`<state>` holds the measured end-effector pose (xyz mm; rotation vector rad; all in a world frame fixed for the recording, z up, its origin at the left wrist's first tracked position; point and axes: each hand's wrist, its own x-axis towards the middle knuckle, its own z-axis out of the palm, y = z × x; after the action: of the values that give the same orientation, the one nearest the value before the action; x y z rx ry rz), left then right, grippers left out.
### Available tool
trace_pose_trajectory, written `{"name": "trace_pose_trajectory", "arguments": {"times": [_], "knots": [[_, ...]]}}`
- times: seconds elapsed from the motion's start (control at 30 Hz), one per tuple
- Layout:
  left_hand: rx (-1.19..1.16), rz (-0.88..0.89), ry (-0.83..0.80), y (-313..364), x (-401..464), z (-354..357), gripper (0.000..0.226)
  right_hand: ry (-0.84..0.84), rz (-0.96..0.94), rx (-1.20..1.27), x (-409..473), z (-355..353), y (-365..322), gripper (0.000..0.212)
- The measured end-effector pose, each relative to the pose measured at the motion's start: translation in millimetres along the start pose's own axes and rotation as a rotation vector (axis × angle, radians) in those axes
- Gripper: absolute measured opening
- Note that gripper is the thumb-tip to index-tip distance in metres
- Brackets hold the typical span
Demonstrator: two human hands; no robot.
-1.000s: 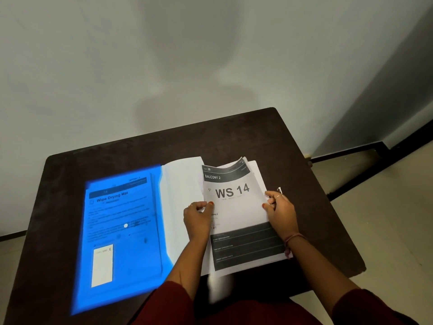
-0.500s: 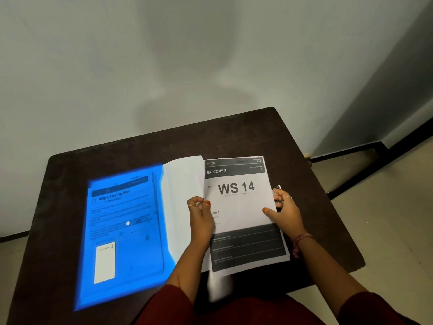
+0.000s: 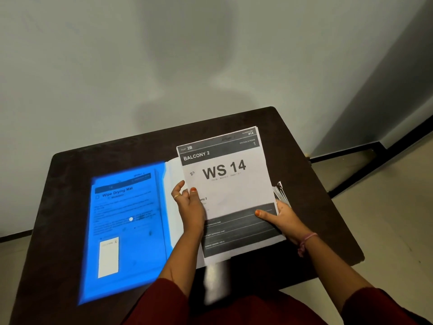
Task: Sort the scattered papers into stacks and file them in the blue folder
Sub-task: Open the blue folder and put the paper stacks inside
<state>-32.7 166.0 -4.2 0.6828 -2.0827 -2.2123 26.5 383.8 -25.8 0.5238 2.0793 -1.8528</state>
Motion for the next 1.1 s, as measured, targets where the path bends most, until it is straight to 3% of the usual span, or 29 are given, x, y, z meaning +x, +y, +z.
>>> {"name": "trace_pose_trajectory", "arguments": {"times": [0.17, 0.27, 0.37, 0.53, 0.77, 0.83, 0.97, 1.1], "knots": [[0.117, -0.029, 0.033, 3, 11, -18, 0.035, 0.033, 0.017, 0.043, 2, 10, 11, 0.037], [0.494, 0.024, 0.117, -10, 16, -43, 0.053, 0.053, 0.054, -0.051, 7, 9, 25, 0.055], [0.866, -0.069, 0.210, -26, 15, -72, 0.079, 0.076, 0.096, -0.087, 11, 7, 40, 0.063], [1.152, -0.303, 0.104, -40, 9, -105, 0.105, 0.111, 0.088, -0.122, 8, 12, 39, 0.063], [1.112, -0.295, -0.022, -24, 10, -106, 0.079, 0.124, 0.101, 0.024, 11, 11, 49, 0.057], [1.110, -0.204, -0.041, -25, 11, -105, 0.070, 0.104, 0.117, 0.131, 10, 12, 46, 0.054], [1.198, 0.005, -0.106, -24, 10, -106, 0.050, 0.045, 0.142, 0.240, 9, 10, 36, 0.051], [1.439, -0.028, -0.211, -20, 7, -102, 0.054, -0.077, 0.151, 0.223, 10, 11, 20, 0.043]]}}
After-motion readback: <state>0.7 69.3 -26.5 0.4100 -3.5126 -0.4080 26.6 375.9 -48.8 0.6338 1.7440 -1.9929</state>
